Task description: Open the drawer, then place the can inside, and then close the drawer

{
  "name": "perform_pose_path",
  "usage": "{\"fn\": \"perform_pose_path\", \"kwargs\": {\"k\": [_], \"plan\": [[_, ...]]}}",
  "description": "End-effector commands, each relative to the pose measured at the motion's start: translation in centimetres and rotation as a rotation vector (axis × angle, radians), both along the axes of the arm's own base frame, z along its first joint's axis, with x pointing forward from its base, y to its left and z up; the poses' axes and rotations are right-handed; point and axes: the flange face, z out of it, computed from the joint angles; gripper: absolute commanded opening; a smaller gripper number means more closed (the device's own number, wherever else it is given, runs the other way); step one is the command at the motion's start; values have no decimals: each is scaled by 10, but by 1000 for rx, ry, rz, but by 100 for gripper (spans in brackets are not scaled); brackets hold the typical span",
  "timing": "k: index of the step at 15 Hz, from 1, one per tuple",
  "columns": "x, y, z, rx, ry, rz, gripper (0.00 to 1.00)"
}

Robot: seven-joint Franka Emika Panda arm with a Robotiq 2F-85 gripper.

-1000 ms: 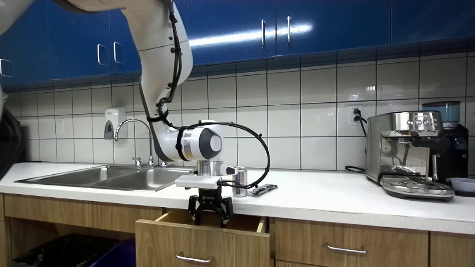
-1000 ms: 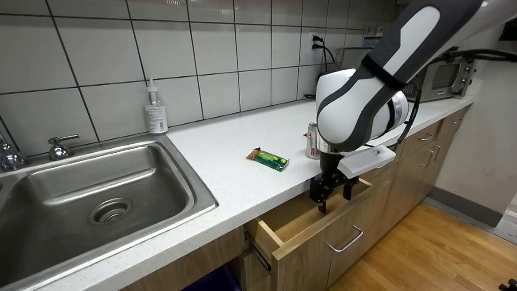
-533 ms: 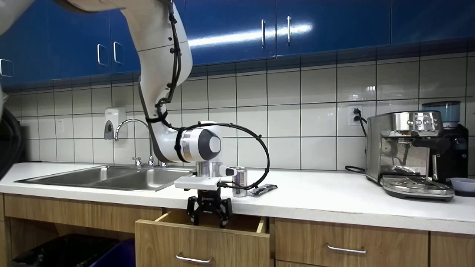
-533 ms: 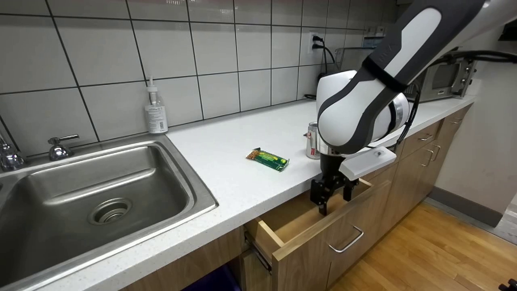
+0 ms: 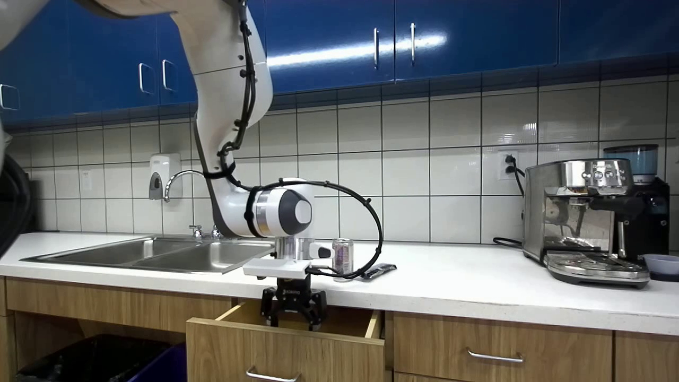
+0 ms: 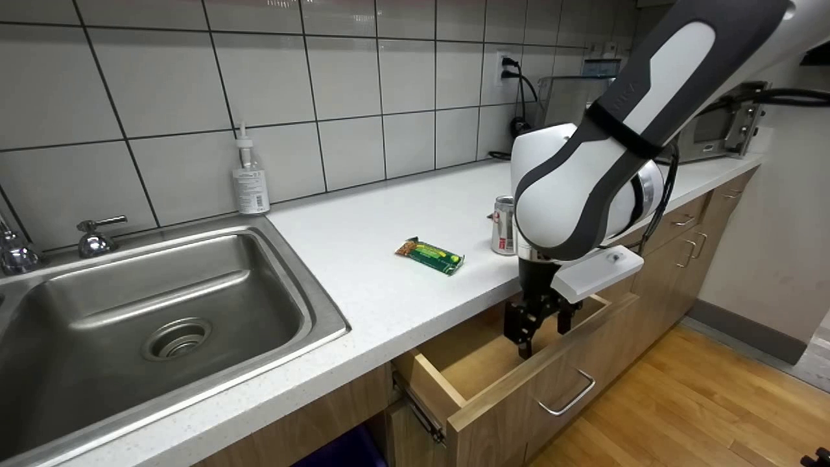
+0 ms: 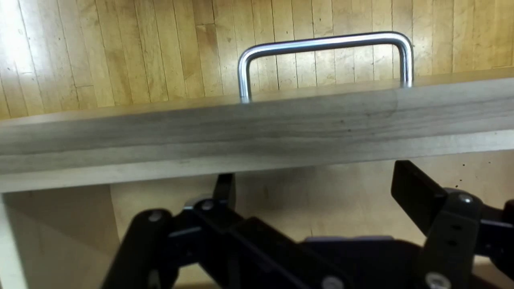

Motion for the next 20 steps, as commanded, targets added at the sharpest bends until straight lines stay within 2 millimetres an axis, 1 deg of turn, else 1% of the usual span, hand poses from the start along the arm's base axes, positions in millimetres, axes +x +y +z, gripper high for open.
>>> {"fn": "perform_pose_path", "kwargs": {"k": [1,10,20], "plan": [[-19,6,2,8,22,2,100],[-37,12,3,15,42,-24,100],[-65,23,5,24,54,-33,100]]}}
